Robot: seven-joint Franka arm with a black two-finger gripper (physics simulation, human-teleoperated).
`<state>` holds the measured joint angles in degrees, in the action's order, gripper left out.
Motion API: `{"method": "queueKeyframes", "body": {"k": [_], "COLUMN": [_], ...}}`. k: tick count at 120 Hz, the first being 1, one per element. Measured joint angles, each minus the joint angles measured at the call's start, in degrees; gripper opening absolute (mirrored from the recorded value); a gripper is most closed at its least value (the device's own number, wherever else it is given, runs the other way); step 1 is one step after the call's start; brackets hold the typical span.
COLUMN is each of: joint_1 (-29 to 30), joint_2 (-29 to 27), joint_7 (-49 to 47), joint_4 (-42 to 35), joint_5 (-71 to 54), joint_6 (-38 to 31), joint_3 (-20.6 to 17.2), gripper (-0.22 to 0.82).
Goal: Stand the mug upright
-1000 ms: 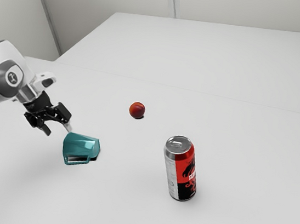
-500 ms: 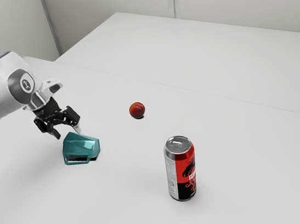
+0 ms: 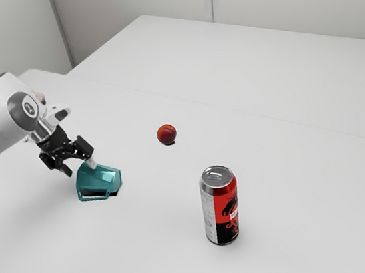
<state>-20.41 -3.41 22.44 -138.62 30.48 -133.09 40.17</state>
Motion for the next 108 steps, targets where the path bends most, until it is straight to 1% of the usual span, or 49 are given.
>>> {"method": "queueKeyframes", "body": {"k": [43,77,108], "joint_1": [0.8,2.9,4.2], "joint_2": [1.6,4.1,5.4], "joint_7": [7.1,13.5,18.6], "joint_4": [-0.3,-0.5,-0.4], "joint_5": [12.4,21.2,25.7], "joint_6": [1.6,4.7,8.1], "joint_3": [0.0,0.0,0.0], "gripper": [0.60,0.60,0.60]}}
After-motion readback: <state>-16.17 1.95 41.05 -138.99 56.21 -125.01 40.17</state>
